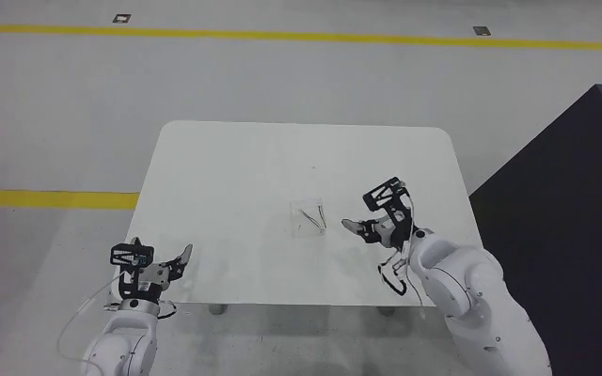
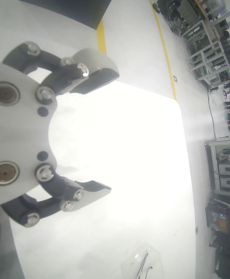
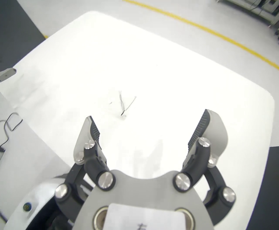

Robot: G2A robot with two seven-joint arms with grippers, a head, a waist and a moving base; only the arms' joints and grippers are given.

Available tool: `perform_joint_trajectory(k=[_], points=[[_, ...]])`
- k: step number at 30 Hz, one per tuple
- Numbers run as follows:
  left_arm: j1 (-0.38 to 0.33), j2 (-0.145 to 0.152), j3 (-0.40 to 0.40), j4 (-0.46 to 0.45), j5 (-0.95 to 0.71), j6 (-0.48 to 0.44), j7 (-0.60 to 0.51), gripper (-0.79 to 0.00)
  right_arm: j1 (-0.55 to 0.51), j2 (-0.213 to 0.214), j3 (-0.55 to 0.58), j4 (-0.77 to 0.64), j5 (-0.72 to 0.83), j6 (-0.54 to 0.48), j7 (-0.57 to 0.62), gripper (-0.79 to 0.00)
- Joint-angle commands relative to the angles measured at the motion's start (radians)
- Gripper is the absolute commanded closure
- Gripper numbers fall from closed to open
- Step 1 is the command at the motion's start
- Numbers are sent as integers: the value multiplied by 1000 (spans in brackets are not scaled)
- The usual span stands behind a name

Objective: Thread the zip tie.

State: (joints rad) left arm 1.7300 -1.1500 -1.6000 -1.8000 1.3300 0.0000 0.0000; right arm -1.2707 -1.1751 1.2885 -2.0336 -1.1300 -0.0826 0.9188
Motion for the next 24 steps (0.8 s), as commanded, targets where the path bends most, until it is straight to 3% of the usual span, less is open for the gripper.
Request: perform_joint_trajectory(k=[1, 24], points=[[0, 0, 0, 0, 0, 0, 0, -785, 73, -5, -32, 19, 31, 18, 110, -785], [0, 0, 0, 0, 0, 0, 0, -785, 91, -7, -38, 8, 51, 15, 129, -785]])
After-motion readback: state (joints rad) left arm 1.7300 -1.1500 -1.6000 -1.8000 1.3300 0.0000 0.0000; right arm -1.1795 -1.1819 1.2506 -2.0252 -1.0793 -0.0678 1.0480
